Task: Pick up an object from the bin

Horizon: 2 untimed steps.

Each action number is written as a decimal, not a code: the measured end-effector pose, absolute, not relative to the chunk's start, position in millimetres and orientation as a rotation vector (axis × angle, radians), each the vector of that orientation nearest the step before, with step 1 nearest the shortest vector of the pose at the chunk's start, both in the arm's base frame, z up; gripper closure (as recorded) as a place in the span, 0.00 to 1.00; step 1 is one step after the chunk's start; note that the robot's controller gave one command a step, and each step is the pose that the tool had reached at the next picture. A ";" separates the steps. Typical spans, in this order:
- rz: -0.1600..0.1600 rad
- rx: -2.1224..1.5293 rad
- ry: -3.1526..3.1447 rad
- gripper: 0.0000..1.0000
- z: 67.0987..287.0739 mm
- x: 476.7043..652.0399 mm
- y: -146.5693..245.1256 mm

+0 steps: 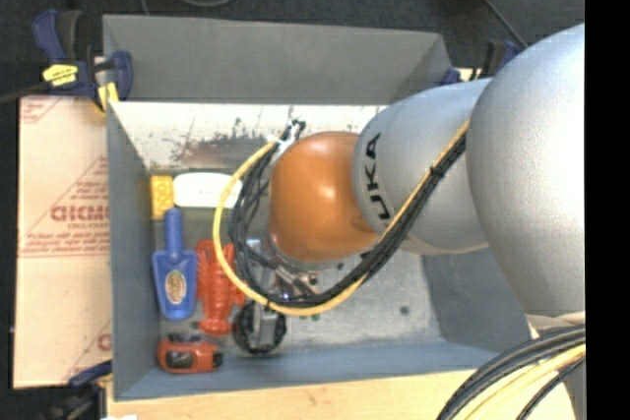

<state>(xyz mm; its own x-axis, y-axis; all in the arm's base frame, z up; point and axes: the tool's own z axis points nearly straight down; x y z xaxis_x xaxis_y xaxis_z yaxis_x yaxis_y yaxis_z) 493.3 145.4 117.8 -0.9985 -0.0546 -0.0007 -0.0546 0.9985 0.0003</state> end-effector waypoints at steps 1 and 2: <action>-0.001 -0.451 3.109 0.00 105.6 483.4 124.1; 0.001 -0.118 3.141 1.00 97.2 483.3 114.8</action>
Offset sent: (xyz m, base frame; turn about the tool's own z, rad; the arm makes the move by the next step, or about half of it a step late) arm -0.0107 -0.0302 -0.0219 -0.0226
